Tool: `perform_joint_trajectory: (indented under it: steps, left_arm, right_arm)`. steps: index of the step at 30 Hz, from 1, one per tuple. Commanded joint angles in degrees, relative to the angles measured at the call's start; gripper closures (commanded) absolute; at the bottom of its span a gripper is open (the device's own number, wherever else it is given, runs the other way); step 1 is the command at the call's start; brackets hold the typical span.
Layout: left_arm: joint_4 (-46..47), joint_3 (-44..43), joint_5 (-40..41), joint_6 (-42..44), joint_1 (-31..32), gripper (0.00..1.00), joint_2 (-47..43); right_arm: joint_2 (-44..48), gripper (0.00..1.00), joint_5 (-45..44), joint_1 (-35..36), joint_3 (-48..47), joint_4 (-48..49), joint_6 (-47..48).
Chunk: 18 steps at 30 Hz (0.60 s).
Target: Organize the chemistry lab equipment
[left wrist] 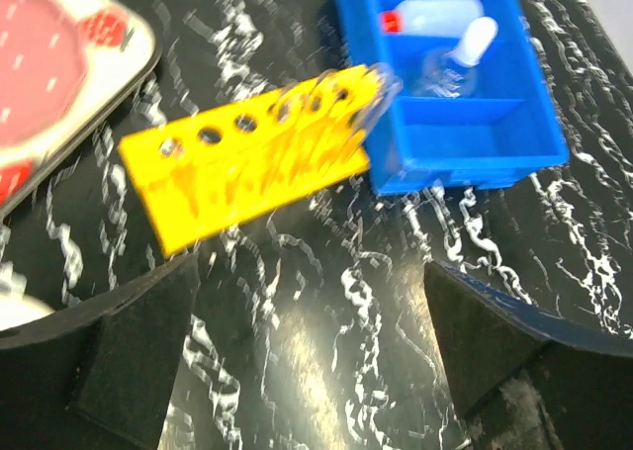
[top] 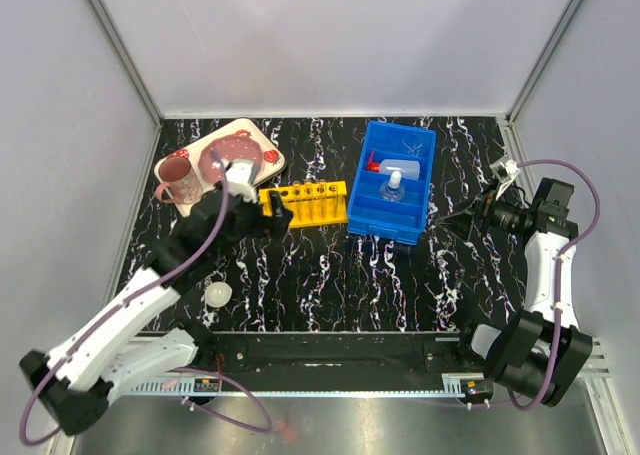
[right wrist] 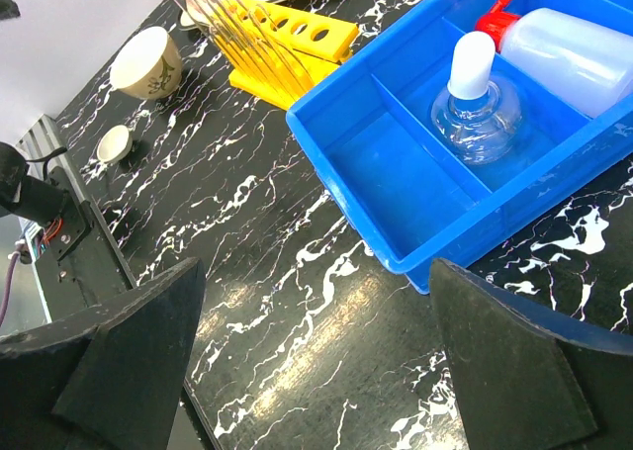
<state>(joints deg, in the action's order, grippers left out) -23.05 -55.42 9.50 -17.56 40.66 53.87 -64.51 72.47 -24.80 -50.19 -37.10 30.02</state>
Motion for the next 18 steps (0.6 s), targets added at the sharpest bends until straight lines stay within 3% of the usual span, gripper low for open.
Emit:
perform_joint_trajectory:
  steps: [1, 7, 11, 18]
  left_arm:
    - [-4.3, 8.9, 4.0, -11.5, -3.4, 0.01, -11.7]
    - [-15.0, 15.1, 9.0, -25.5, -4.5, 0.01, -19.1]
    - [-22.7, 17.5, 12.2, -35.7, -4.6, 0.01, -17.8]
    - [-24.2, 25.9, 15.2, -50.4, -4.6, 0.03, -11.6]
  right_arm:
    - [1.2, 0.0, -0.4, -0.3, 0.0, 1.1, 0.9]
    - [0.5, 0.0, 0.0, -0.3, 0.0, 1.0, 0.8]
    - [0.6, 0.0, -0.5, -0.3, -0.2, 0.9, 0.8]
    - [0.0, 0.0, -0.8, -0.3, -0.1, 0.9, 0.6]
